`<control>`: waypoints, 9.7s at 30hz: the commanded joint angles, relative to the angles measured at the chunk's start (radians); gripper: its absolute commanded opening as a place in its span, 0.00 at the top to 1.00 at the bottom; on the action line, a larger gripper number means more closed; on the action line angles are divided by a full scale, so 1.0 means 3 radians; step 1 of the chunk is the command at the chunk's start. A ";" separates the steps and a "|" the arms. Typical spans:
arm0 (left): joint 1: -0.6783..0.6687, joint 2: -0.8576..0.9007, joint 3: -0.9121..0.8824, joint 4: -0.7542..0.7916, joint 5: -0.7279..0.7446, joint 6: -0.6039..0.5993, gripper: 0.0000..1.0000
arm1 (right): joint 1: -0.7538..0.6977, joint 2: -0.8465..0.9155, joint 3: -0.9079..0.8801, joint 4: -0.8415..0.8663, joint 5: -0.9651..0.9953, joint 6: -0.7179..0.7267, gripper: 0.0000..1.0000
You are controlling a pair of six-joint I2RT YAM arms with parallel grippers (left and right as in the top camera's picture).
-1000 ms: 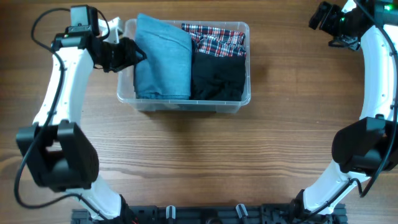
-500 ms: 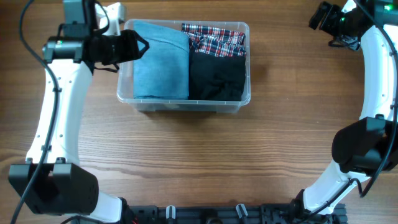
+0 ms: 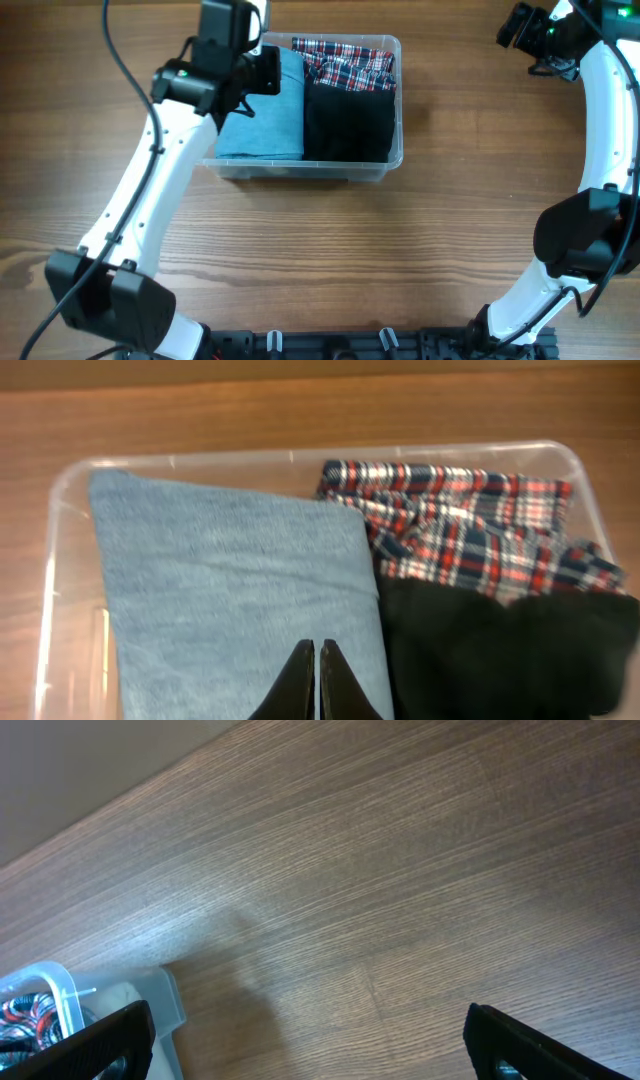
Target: Pack container
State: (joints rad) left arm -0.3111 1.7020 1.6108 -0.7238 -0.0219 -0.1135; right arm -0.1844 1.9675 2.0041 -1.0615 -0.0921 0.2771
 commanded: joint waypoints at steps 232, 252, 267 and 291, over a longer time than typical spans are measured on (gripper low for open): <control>0.1124 -0.5666 -0.5351 0.2472 0.0607 0.0181 0.00 | 0.0015 0.0018 -0.0011 0.0009 0.0032 0.0045 0.00; 0.1158 -0.5664 -0.5351 0.2190 0.0478 0.0179 0.00 | 0.0015 0.0018 -0.0011 0.0009 0.0032 0.0047 0.00; 0.1158 -0.5664 -0.5351 0.2190 0.0478 0.0179 0.00 | 0.0015 0.0018 -0.0011 0.0009 0.0032 0.0047 0.00; 0.1158 -0.5664 -0.5351 0.2188 0.0478 0.0179 0.00 | 0.0486 -0.0902 -0.0011 0.0008 0.0032 0.0047 0.00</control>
State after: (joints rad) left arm 0.0292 0.0135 0.0105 -0.0608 0.1379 -0.0647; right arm -0.0998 1.8370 2.0003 -1.0615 -0.0921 0.2844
